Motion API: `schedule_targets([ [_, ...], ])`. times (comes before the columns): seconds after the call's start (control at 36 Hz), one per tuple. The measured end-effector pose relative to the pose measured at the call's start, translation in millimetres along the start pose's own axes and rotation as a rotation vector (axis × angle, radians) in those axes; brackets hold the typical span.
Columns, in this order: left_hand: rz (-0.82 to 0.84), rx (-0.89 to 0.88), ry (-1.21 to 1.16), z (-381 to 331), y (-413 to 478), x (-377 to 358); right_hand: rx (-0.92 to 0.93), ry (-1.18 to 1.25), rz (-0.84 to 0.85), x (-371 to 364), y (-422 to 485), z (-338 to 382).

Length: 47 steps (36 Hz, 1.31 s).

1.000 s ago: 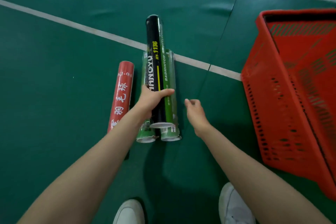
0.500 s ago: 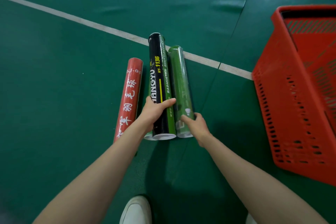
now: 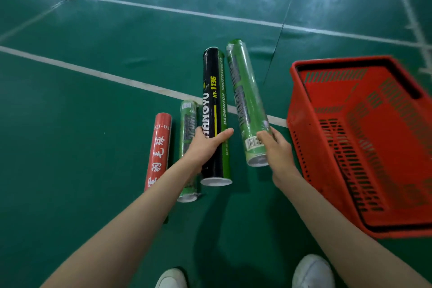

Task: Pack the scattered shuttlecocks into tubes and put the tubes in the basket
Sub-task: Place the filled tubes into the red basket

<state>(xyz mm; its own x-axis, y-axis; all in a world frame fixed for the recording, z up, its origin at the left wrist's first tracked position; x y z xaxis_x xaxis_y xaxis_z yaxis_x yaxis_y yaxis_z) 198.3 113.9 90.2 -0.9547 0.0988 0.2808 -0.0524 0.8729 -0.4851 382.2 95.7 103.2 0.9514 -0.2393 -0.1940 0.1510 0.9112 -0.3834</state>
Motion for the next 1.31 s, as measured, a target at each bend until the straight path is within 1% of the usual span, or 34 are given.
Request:
schedule_targets([
  [0.06, 0.040, -0.019, 0.024, -27, -10, -10, 0.046, 0.024, -0.014, 12, -10, 28],
  [0.14, 0.118, -0.050, -0.022, -63, -22, -30, 0.107, 0.034, -0.060, 41, -23, 67],
  [0.25, 0.239, -0.058, -0.031, -102, -38, -72, 0.223, -0.079, -0.139, 98, -39, 107],
  [0.31, 0.295, -0.044, -0.022, -112, -44, -94, 0.238, -0.157, -0.179, 127, -45, 116],
  [0.39, 0.347, -0.027, -0.007, -114, -49, -124, 0.195, -0.262, -0.231, 168, -47, 110],
  [0.47, 0.376, -0.009, -0.008, -108, -51, -148, 0.099, -0.292, -0.255, 195, -44, 89],
  [0.53, 0.401, 0.006, -0.034, -104, -50, -165, 0.065, -0.331, -0.276, 208, -41, 77],
  [0.61, 0.431, 0.044, -0.047, -97, -47, -196, 0.064, -0.411, -0.297, 222, -37, 72],
  [0.75, 0.438, 0.063, -0.063, -82, -23, -254, 0.069, -0.449, -0.342, 243, -36, 75],
  [0.81, 0.432, 0.064, -0.036, -85, -29, -267, 0.060, -0.470, -0.380, 252, -36, 72],
  [0.89, 0.428, 0.084, -0.004, -91, -42, -276, 0.036, -0.459, -0.435, 264, -35, 61],
  [1.0, 0.444, 0.109, 0.009, -96, -42, -281, 0.006, -0.393, -0.462, 266, -28, 54],
  [1.06, 0.409, 0.114, 0.035, -98, -37, -277, -0.024, -0.333, -0.479, 263, -23, 50],
  [1.11, 0.408, 0.129, 0.032, -99, -30, -270, -0.063, -0.262, -0.491, 257, -20, 46],
  [1.25, 0.477, 0.151, 0.075, -100, -20, -252, -0.099, -0.145, -0.460, 243, -22, 36],
  [1.31, 0.457, 0.170, 0.150, -93, -13, -247, -0.102, -0.109, -0.450, 236, -23, 33],
])
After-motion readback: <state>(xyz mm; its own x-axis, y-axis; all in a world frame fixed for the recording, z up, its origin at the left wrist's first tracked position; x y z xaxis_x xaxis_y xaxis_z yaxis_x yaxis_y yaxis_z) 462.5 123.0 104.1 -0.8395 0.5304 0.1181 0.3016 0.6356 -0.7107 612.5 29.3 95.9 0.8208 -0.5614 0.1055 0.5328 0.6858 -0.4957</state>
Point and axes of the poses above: each hand's wrist, its own y-axis towards the middle knuckle, its own x-axis out of the back of the hand, z = x × y, the point moved 4 cm from there along y, towards the middle knuckle, and after that the axes turned 10 degrees about y, right-handed, at the moved point
